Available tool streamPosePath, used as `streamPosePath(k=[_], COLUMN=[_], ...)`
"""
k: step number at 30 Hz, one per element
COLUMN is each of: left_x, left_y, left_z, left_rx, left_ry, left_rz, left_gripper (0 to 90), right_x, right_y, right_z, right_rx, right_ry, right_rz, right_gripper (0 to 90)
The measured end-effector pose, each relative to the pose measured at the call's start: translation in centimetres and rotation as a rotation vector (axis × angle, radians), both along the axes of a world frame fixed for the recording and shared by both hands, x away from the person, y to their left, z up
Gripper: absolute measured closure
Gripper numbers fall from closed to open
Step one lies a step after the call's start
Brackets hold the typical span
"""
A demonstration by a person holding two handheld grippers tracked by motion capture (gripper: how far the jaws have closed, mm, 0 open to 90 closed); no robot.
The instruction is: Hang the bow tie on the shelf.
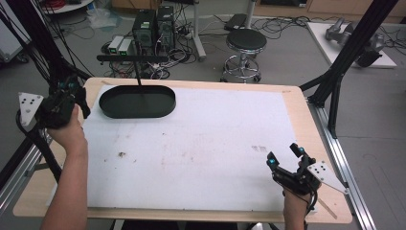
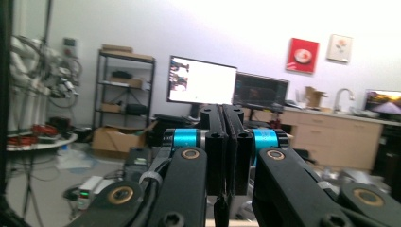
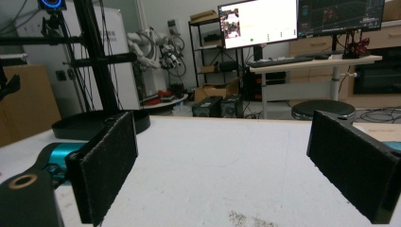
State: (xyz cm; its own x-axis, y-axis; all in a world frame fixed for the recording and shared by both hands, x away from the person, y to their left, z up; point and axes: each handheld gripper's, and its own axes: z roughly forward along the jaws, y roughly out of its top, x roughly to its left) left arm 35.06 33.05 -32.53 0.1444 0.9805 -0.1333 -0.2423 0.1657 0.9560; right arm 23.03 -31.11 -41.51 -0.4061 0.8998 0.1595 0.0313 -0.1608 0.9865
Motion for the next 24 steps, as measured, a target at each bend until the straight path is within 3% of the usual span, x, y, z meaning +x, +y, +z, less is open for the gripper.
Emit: streamPosePath(k=[6,12,16,23,24], left_x=[2.5,5.4,7.2,10.2,10.5], left_y=[0.2,-0.3,-0.5,-1.0,-1.3], left_z=[1.6,2.7,2.9,2.0,1.7], left_rx=[0.026,0.044,0.070,0.056,0.056], left_ry=[0.002,-0.003,-0.006,0.042,0.034], left_rz=[0.032,0.066,0.095,0.090,0.092], left_gripper=[87.7,87.8,87.8,87.8,87.8], right_x=[-0.1,0.3,0.4,0.3,0.3], right_y=[-0.3,-0.3,-0.5,-0.8,-0.8], right_z=[0.3,0.5,0.6,0.6,0.6], right_rx=[0.039,0.032,0.044,0.042,0.042], right_ry=[-0.025,-0.034,-0.038,-0.042,-0.044], right_rz=[0.010,0.017,0.014,0.008,0.006], right_gripper=[8.7,8.7,8.7,8.7,8.7])
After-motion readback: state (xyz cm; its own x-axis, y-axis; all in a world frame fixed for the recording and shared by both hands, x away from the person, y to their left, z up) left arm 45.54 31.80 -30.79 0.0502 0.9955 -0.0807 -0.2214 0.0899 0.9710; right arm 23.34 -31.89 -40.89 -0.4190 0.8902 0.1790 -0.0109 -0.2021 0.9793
